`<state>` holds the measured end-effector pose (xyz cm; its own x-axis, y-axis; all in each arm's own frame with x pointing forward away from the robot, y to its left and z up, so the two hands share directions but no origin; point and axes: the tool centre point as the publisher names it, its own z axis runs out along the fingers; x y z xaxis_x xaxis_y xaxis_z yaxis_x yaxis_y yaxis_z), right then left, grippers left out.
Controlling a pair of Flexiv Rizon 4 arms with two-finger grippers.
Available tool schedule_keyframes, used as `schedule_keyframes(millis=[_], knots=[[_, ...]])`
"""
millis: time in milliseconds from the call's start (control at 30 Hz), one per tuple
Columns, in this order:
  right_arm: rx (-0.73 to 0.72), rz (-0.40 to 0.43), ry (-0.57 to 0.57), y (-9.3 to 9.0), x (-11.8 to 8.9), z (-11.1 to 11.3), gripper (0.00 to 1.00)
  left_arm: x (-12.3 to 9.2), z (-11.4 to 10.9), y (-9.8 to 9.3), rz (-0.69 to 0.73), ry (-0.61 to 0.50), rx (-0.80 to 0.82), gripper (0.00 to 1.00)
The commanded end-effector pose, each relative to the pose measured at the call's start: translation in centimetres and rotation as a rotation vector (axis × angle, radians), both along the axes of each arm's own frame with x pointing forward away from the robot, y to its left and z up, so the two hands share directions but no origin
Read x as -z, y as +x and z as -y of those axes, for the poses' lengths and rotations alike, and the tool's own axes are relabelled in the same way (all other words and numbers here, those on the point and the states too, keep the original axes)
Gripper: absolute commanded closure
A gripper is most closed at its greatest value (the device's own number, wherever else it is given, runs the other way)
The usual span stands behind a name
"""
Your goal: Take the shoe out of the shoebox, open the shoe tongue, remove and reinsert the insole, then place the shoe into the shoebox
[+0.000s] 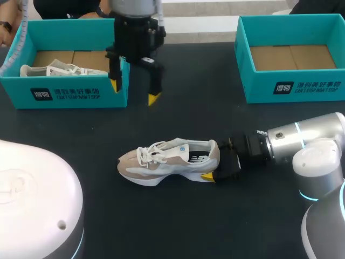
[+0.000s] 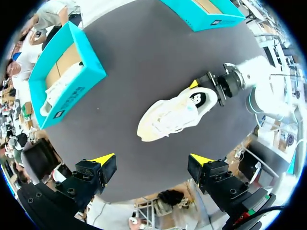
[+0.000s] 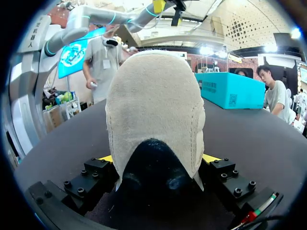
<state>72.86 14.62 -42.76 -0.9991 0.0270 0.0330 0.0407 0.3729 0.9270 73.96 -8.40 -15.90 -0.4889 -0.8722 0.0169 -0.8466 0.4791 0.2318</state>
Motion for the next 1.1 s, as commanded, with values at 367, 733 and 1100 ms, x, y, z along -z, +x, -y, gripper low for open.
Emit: schedule_keyframes(millis=[367,733,1100], knots=[[0.001,-0.001,-0.004,0.2,0.8,-0.8,1.0,3.3,5.3,-3.9,0.144,0.13,-0.267,0.0],[0.001,-0.001,-0.004,0.2,0.8,-0.8,1.0,7.5,7.1,-3.4,0.208,0.144,-0.396,0.0],[0.001,-0.001,-0.004,0.2,0.8,-0.8,1.0,12.1,8.8,-3.3,0.283,0.171,-0.434,0.0]])
